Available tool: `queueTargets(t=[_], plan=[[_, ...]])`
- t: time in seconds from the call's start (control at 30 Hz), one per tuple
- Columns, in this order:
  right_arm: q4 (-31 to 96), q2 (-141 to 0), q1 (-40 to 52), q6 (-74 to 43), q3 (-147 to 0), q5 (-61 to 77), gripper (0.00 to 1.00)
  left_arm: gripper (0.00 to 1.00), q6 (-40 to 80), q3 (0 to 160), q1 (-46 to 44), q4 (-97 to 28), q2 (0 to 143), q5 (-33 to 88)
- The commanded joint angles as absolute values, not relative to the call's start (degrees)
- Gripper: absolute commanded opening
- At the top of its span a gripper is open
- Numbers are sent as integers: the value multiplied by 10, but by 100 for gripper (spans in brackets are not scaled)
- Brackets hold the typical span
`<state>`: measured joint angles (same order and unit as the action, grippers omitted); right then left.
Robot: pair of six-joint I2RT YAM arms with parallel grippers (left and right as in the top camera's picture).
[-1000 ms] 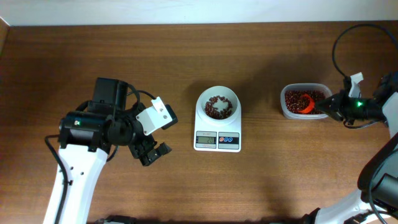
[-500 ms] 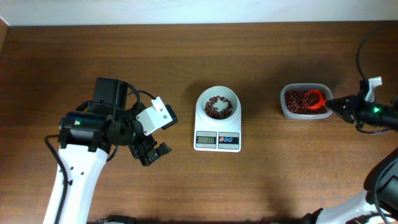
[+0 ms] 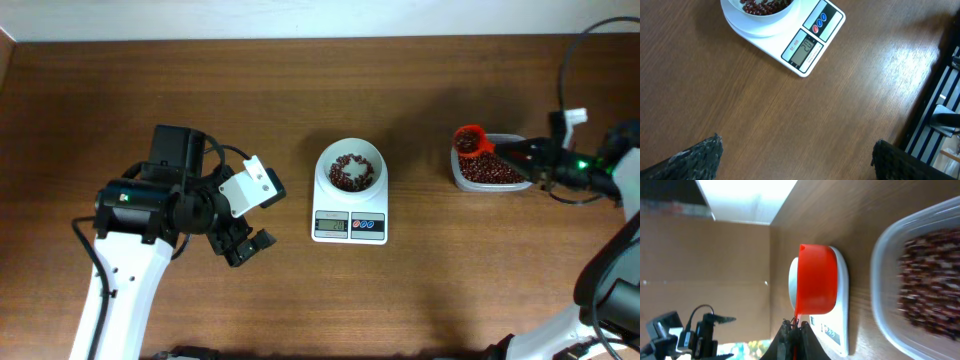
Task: Scoop and weigh 50g on scale
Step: 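Dip the orange scoop into the red beans with right gripper, then carry the filled scoop over the bowl and tilt to pour beans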
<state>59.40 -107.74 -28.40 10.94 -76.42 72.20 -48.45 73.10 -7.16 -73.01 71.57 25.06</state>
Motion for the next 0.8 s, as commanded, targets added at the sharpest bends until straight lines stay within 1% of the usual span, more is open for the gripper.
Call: queueTargets(t=[0.0,0.2,0.33,0.4,0.5,0.6,0.67,0.73,0.77], plan=[[594,-1080,-224,116,-761,752,4,99,-492,729,-71,-729,711,255],[594,-1080,-112,115,-761,777,4,99,-492,729,-71,-729,711,255],[591,-1080,-60,116,-761,778,4,99,-492,729,-71,-729,711,255],[582,-1080,-50,115,-761,778,4,99,-492,729,-71,-729,711,255],[546,-1080,-41,79,-761,778,4,99,-492,729,-71,-729,711,255],[500,-1080,-29,79,-761,773,4,99,-492,729,-71,-729,711,255],[460,-1080,-22,88,-761,766,4,99,-492,729,-71,-729,711,255],[419,-1080,-10,93,-761,715,4,99,-492,729,-71,-729,711,255],[415,-1080,-1,132,-761,702,4,99,-492,729,-71,-729,711,255]])
